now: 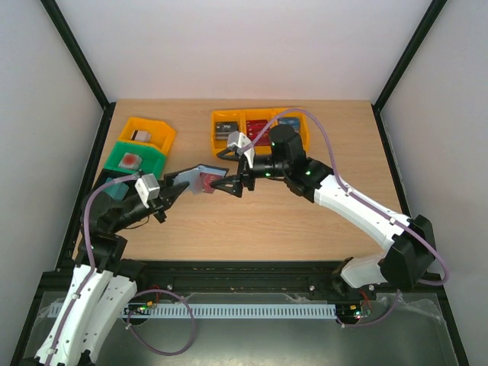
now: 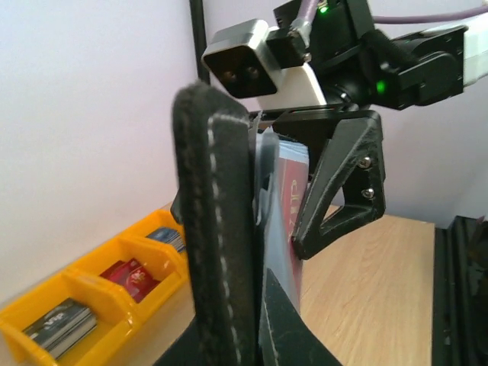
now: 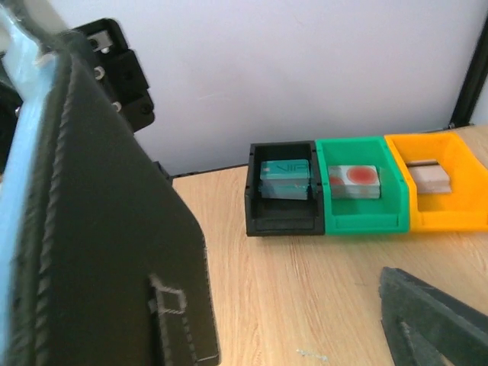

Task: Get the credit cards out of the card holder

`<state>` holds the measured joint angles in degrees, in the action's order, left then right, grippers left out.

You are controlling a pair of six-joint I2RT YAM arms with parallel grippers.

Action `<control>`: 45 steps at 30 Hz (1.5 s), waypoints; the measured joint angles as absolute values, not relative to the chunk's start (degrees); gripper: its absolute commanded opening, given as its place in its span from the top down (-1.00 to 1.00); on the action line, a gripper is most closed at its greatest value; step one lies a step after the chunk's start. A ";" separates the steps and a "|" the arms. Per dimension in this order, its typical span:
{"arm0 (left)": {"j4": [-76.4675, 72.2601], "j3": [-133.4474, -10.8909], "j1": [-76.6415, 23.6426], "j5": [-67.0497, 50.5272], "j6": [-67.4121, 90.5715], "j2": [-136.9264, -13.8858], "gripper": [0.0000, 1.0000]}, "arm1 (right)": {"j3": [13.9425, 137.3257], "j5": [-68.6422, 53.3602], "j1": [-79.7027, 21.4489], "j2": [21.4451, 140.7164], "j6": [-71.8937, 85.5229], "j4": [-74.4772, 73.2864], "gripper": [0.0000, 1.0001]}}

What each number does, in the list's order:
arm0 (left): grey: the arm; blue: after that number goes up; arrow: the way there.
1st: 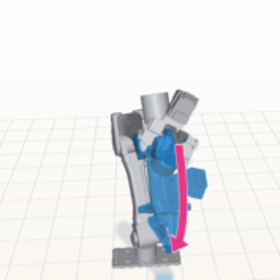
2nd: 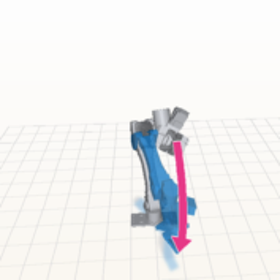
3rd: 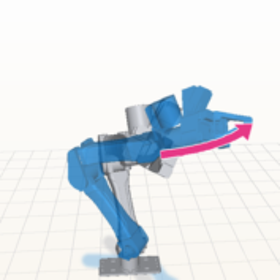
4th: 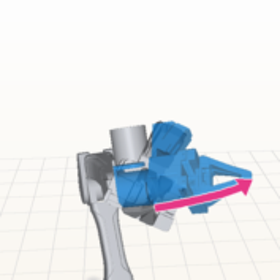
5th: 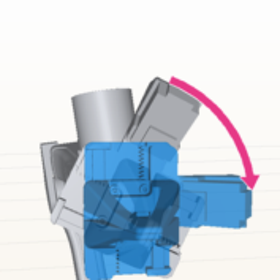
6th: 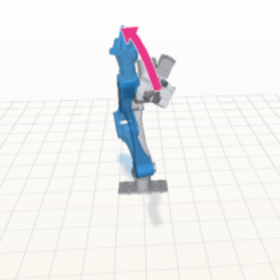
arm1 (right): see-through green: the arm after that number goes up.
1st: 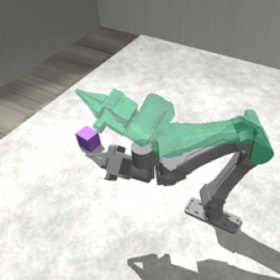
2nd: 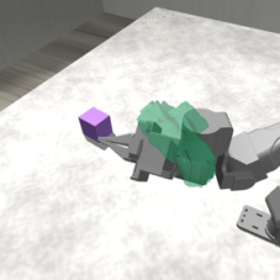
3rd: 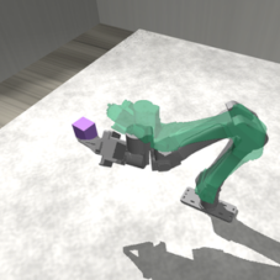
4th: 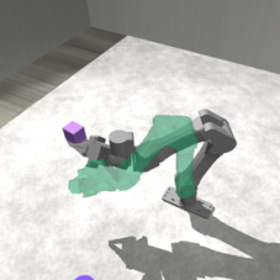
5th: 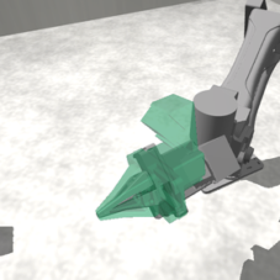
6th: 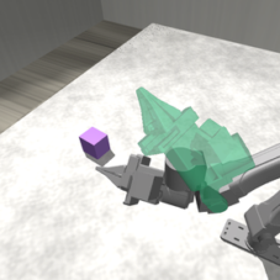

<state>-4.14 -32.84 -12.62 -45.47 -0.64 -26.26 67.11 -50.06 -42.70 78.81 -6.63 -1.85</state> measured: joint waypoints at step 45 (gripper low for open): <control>-8.82 -27.99 -17.12 -36.82 19.88 -31.70 0.49 | 102.72 2.00 -57.43 103.83 14.39 -34.94 0.97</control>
<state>-8.82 -27.99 -17.12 -36.82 19.88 -31.70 102.72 2.00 -57.43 103.83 14.39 -34.94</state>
